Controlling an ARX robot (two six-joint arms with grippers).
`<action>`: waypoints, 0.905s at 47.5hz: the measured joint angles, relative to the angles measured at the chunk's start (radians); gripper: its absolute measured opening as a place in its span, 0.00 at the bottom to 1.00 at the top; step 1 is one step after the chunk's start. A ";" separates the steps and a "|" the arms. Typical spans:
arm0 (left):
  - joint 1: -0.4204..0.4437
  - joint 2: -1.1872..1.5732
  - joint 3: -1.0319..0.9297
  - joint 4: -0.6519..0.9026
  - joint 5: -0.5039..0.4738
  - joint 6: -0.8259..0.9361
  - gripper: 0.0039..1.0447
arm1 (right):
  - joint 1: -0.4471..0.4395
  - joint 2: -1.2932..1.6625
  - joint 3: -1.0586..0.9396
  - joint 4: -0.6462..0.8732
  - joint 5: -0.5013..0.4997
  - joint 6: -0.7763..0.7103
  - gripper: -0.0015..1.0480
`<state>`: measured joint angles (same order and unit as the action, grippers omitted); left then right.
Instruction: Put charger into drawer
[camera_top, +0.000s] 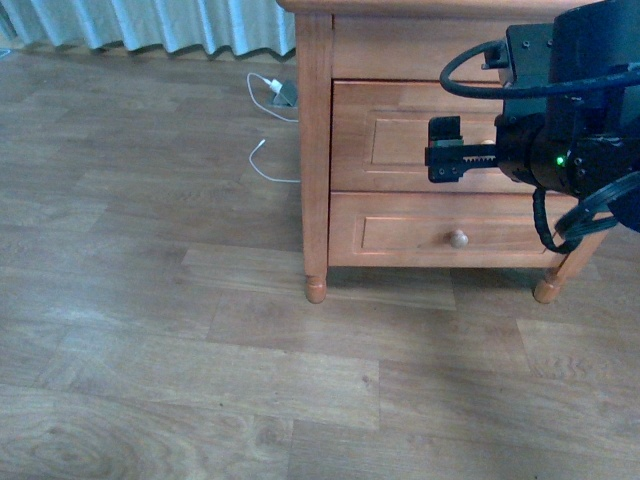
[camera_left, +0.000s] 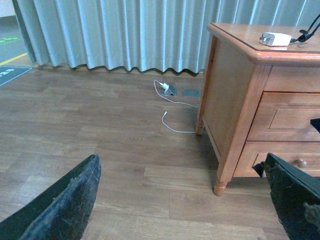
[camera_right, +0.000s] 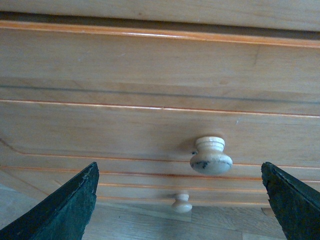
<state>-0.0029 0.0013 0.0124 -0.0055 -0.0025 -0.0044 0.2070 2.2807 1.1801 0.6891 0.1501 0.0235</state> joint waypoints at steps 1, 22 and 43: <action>0.000 0.000 0.000 0.000 0.000 0.000 0.95 | -0.001 0.010 0.011 0.000 0.001 0.000 0.92; 0.000 0.000 0.000 0.000 0.000 0.000 0.95 | -0.018 0.089 0.101 0.005 0.010 0.007 0.92; 0.000 0.000 0.000 0.000 0.000 0.000 0.95 | -0.027 0.097 0.106 -0.007 0.014 -0.013 0.22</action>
<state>-0.0029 0.0013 0.0124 -0.0055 -0.0029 -0.0044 0.1802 2.3772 1.2865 0.6823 0.1642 0.0109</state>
